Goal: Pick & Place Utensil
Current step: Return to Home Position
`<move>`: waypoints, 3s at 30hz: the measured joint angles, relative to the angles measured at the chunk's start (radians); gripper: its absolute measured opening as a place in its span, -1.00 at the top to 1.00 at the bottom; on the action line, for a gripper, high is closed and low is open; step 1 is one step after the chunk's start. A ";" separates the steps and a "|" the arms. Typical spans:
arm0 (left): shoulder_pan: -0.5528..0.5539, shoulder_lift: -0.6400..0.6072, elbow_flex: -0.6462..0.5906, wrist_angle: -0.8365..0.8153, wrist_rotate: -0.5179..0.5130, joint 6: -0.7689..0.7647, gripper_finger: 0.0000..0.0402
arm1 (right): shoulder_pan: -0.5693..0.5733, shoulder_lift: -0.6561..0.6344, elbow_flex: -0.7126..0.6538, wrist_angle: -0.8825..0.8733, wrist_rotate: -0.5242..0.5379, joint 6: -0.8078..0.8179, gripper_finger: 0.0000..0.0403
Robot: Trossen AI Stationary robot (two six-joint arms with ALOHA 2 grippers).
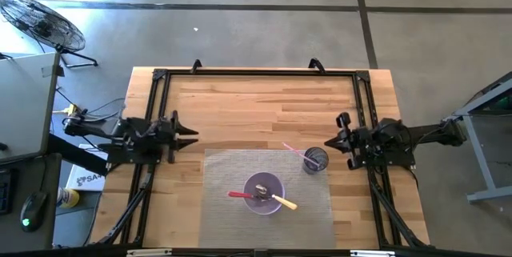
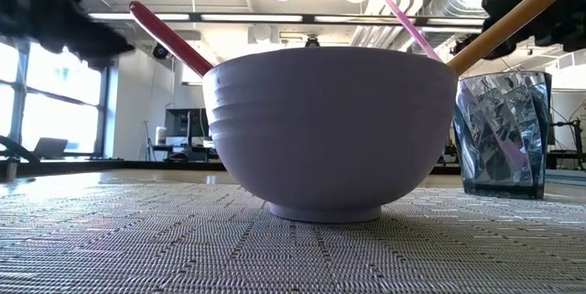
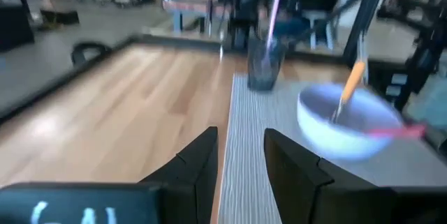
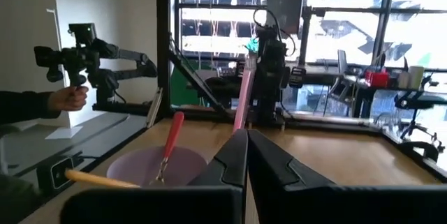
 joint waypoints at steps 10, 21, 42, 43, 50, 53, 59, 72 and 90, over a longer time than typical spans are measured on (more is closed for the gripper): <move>0.000 0.013 -0.073 0.053 0.011 0.023 0.43 | 0.000 0.006 0.000 -0.165 0.015 0.115 0.98; 0.000 0.012 -0.073 0.051 0.005 0.019 0.43 | 0.000 0.006 0.000 -0.185 0.032 0.098 0.97; 0.000 0.012 -0.075 0.049 0.004 0.019 0.43 | 0.000 0.006 -0.001 -0.189 0.032 0.099 0.98; 0.000 0.012 -0.075 0.049 0.004 0.018 0.43 | 0.000 0.006 -0.001 -0.189 0.032 0.099 0.97; 0.000 0.012 -0.076 0.048 0.003 0.018 0.43 | 0.000 0.006 -0.001 -0.189 0.032 0.099 0.96; 0.000 0.012 -0.076 0.048 0.003 0.018 0.43 | 0.000 0.006 -0.001 -0.189 0.032 0.099 0.96; 0.000 0.012 -0.076 0.047 0.003 0.017 0.43 | 0.000 0.006 -0.001 -0.189 0.032 0.099 0.96; 0.000 0.012 -0.085 0.130 0.279 0.062 0.43 | 0.000 0.006 -0.001 -0.189 0.032 0.099 0.98; 0.000 0.012 -0.080 0.152 0.409 0.151 0.43 | 0.000 0.006 -0.001 -0.189 0.032 0.099 0.97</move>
